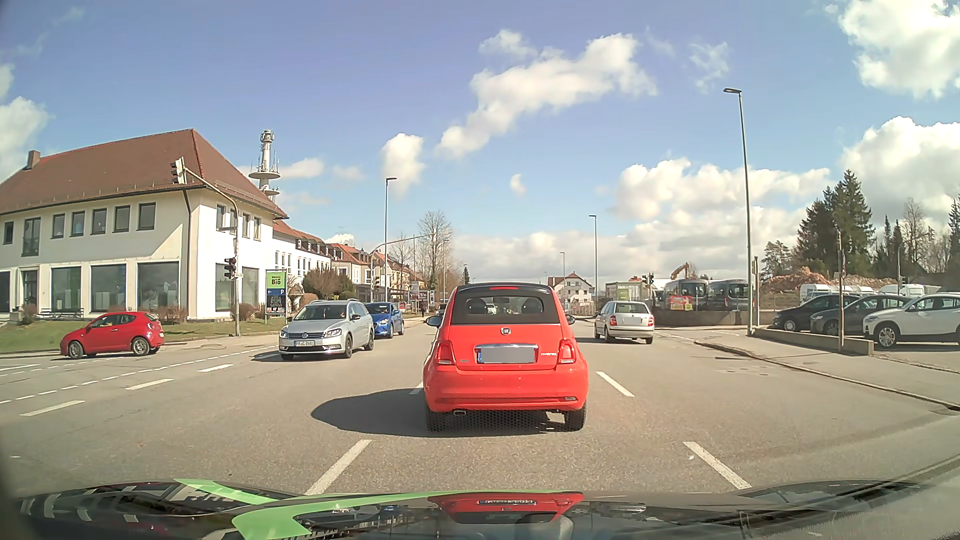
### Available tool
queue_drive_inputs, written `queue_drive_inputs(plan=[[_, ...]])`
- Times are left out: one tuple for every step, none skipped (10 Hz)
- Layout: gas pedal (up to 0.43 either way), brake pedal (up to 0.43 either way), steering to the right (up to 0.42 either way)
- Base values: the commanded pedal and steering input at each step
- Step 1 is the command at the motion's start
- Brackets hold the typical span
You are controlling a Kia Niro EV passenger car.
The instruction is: Follow the waypoints while adhering to traffic rules and regulations
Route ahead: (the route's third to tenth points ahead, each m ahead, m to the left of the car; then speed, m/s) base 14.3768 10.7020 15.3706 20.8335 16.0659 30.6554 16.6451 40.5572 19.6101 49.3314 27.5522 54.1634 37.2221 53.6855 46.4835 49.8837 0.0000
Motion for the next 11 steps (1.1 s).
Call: queue_drive_inputs(plan=[[0.000,0.268,0.000],[0.000,0.274,-0.001],[0.000,0.274,0.000],[0.000,0.268,0.000],[0.000,0.238,0.000],[0.000,0.116,-0.001],[0.000,0.012,-0.001],[0.000,0.000,0.000],[0.000,0.000,0.000],[0.000,0.000,0.000],[0.000,0.000,0.000]])
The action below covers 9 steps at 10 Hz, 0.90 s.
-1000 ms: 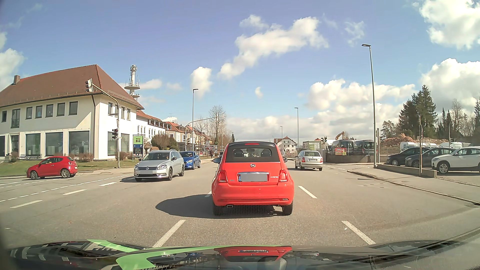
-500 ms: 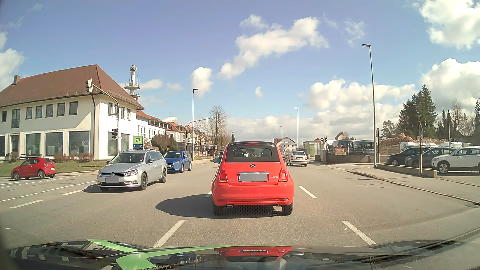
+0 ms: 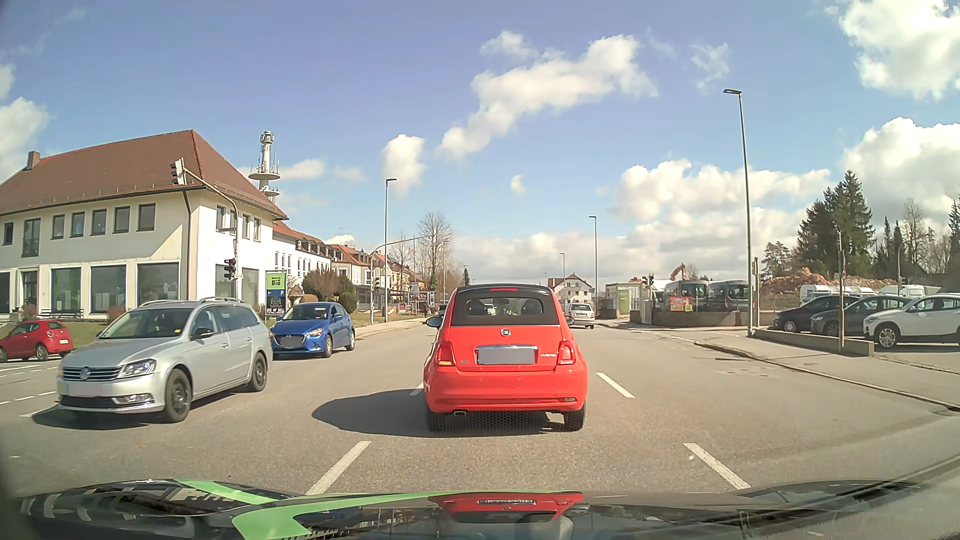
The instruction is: Follow the waypoints while adhering to traffic rules and regulations
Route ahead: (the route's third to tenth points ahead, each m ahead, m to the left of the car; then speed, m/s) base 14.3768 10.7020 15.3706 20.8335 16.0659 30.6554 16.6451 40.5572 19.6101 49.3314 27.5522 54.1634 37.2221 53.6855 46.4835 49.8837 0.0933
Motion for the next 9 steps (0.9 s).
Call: queue_drive_inputs(plan=[[0.000,0.000,0.000],[0.000,0.000,0.000],[0.000,0.000,0.000],[0.000,0.000,0.000],[0.000,0.000,0.000],[0.000,0.000,0.000],[0.000,0.000,0.000],[0.000,0.000,0.000],[0.000,0.000,0.000]])
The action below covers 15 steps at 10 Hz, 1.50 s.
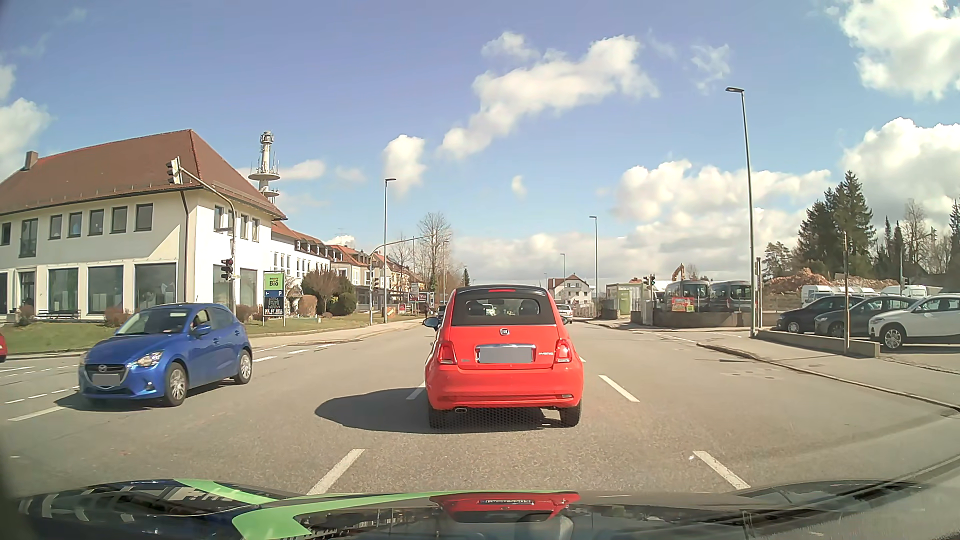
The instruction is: Follow the waypoints while adhering to traffic rules and regulations
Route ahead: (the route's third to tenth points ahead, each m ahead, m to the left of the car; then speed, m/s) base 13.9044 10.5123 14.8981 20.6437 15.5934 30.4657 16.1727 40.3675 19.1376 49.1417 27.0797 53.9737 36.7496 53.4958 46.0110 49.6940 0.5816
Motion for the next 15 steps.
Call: queue_drive_inputs(plan=[[0.000,0.000,0.000],[0.130,0.000,-0.001],[0.169,0.000,-0.001],[0.177,0.000,0.000],[0.177,0.000,0.000],[0.177,0.000,-0.001],[0.177,0.000,0.000],[0.157,0.000,0.000],[0.138,0.000,0.000],[0.138,0.000,-0.001],[0.118,0.000,-0.001],[0.118,0.000,0.000],[0.098,0.000,0.000],[0.098,0.000,0.000],[0.098,0.000,0.000]])
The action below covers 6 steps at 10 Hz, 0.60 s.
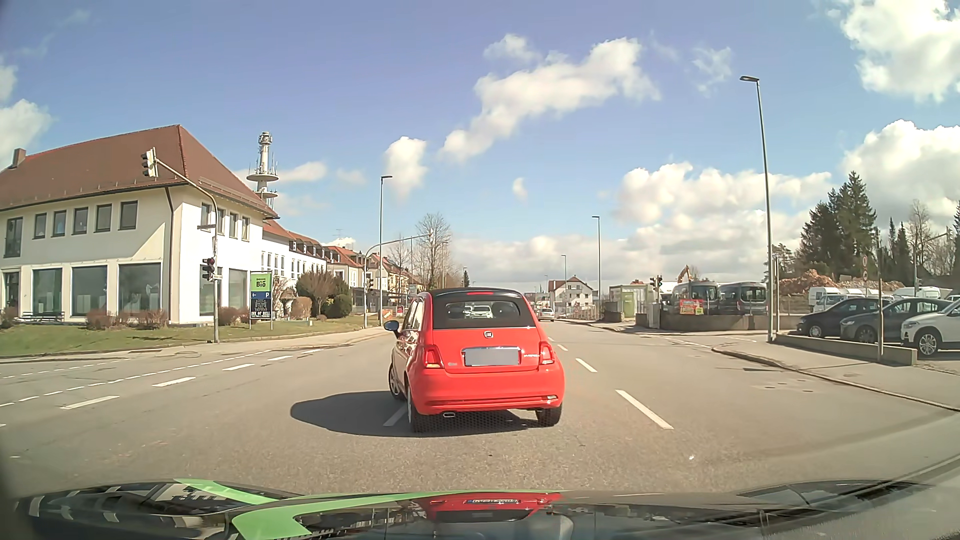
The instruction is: Follow the waypoints while adhering to traffic rules and regulations
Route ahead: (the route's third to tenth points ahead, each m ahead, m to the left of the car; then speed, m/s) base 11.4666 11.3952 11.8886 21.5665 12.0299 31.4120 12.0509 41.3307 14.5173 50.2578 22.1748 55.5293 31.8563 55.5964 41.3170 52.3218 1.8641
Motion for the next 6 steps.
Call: queue_drive_inputs(plan=[[0.098,0.000,0.000],[0.098,0.000,0.000],[0.098,0.000,0.000],[0.110,0.000,-0.001],[0.110,0.000,-0.001],[0.110,0.000,0.000]])
